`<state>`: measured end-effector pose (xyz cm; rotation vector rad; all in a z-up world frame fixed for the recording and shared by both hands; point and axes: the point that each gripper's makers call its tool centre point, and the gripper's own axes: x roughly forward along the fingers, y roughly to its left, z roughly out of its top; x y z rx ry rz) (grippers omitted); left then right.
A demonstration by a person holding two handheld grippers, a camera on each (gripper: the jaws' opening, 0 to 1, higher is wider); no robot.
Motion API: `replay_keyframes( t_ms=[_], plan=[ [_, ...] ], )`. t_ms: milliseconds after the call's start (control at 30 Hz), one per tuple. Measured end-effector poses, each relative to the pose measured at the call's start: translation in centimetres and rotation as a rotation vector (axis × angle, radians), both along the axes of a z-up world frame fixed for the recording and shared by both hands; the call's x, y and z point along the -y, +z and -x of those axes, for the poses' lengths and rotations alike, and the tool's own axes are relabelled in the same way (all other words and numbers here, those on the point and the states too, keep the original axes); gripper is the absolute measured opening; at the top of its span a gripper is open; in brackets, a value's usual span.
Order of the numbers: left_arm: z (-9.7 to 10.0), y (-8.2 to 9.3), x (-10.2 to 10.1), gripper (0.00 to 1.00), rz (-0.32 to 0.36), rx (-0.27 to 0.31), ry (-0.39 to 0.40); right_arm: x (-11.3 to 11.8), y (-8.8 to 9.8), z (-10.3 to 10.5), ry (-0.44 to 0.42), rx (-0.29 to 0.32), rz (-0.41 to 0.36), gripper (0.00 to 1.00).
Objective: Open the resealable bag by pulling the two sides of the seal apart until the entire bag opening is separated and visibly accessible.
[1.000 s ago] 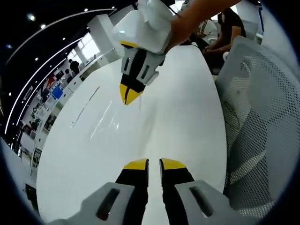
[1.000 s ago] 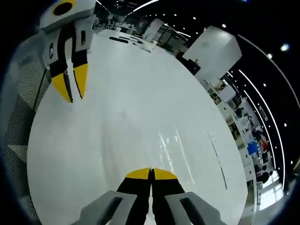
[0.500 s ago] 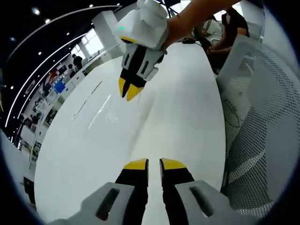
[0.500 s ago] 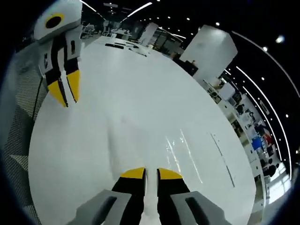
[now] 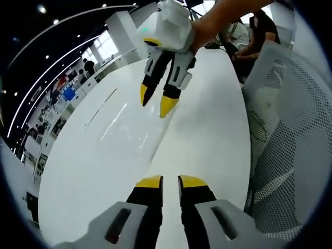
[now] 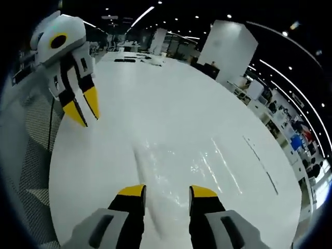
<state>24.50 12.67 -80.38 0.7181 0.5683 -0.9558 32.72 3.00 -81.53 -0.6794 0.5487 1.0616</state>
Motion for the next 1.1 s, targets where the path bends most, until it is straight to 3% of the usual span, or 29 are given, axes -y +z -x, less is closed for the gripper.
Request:
replay_keyframes(
  t_ms=[167, 267, 367, 633, 900, 1100],
  plan=[
    [0.1, 0.5, -0.6, 0.16, 0.037, 0.007, 0.039, -0.3, 2.0, 0.6, -0.017, 0.010, -0.087, 0.52],
    [-0.3, 1.4, -0.8, 0.28, 0.117, 0.003, 0.121, -0.6, 3.5, 1.3, -0.064, -0.020, -0.188, 0.67],
    [-0.5, 1.8, -1.2, 0.38, 0.134, 0.015, 0.143, -0.6, 4.6, 2.0, -0.067, -0.002, -0.248, 0.81],
    [-0.4, 2.9, -2.1, 0.63, 0.203, 0.035, 0.203, 0.0, 5.4, 3.4, -0.151, -0.036, -0.338, 0.99],
    [0.2, 3.8, -3.4, 0.87, 0.313, -0.008, 0.318, 1.6, 5.4, 5.4, -0.246, -0.076, -0.392, 1.00],
    [1.4, 3.8, -4.0, 0.91, 0.336, -0.007, 0.340, 3.6, 5.7, 6.8, -0.357, -0.072, -0.437, 1.00]
  ],
)
